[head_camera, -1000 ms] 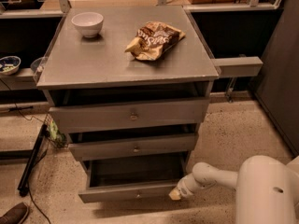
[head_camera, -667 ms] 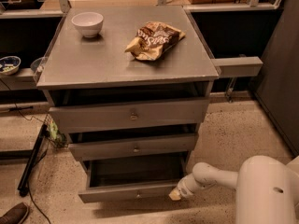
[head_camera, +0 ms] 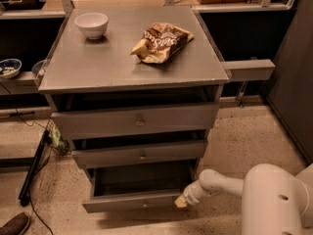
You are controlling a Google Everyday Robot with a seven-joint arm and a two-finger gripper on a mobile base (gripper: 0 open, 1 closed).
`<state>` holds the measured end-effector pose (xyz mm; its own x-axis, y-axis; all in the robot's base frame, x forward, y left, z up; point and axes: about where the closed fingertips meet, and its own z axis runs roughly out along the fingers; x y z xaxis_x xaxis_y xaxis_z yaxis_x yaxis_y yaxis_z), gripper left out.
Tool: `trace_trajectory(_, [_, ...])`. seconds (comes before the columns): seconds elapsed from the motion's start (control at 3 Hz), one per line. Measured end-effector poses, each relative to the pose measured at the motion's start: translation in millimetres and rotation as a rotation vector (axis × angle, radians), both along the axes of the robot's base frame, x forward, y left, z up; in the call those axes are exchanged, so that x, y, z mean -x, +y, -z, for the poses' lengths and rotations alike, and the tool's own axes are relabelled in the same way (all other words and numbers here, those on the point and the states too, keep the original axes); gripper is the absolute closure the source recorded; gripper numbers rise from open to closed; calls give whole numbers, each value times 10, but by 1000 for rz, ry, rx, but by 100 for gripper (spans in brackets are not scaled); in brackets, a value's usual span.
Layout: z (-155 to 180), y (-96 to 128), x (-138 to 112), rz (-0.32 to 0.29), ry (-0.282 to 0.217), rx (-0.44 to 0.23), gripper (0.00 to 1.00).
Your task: Close bottom drawer
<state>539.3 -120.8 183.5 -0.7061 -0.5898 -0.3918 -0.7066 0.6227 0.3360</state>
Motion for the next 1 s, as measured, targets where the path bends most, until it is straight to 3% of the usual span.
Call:
trace_trajectory(0.33, [-8, 24, -49, 1, -12, 1, 97])
trace_trajectory(0.67, [-8, 25, -49, 1, -12, 1, 74])
trace_trajectory(1.0, [-8, 25, -49, 1, -12, 1, 44])
